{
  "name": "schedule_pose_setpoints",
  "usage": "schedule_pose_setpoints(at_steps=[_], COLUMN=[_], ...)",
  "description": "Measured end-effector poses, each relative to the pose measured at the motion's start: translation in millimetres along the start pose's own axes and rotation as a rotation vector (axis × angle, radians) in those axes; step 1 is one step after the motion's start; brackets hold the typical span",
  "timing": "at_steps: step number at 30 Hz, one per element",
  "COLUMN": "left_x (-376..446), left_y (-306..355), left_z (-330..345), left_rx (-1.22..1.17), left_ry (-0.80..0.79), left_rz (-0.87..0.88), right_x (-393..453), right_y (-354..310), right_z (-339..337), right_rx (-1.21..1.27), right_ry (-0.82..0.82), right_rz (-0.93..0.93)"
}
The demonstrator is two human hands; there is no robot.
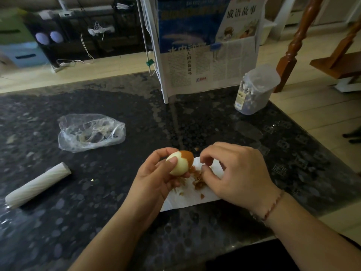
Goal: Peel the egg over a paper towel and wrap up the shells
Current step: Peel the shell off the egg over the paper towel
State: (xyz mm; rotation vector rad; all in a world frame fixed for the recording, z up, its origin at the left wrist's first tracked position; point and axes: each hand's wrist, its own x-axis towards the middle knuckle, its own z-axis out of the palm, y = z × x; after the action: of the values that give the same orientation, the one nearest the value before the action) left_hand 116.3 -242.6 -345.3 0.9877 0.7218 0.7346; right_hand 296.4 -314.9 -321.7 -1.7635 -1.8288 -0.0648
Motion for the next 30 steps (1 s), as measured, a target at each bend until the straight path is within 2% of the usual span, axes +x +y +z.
schedule_pose_setpoints(at_steps=[5, 9, 14, 18, 26, 30], left_x=[-4, -4, -3, -6, -5, -3], left_y=[7, 2, -4, -5, -4, -4], left_z=[0, 4, 1, 4, 4, 3], left_rx=[0.265, 0.503, 0.699, 0.817, 0.821, 0.767], left_ry=[-0.049, 0.022, 0.124, 0.165, 0.156, 0.124], left_rz=[0.056, 0.201, 0.293, 0.381, 0.377, 0.332], right_x=[0, -2, -1, -2, -3, -2], right_y=[-2, -3, -5, -8, -14, -13], right_z=[4, 9, 8, 9, 15, 14], right_rx=[0.143, 0.047, -0.105, -0.131, 0.024, 0.154], right_ry=[0.106, 0.151, 0.058, 0.029, 0.074, 0.083], right_rz=[-0.061, -0.136, -0.182, -0.135, 0.078, 0.118])
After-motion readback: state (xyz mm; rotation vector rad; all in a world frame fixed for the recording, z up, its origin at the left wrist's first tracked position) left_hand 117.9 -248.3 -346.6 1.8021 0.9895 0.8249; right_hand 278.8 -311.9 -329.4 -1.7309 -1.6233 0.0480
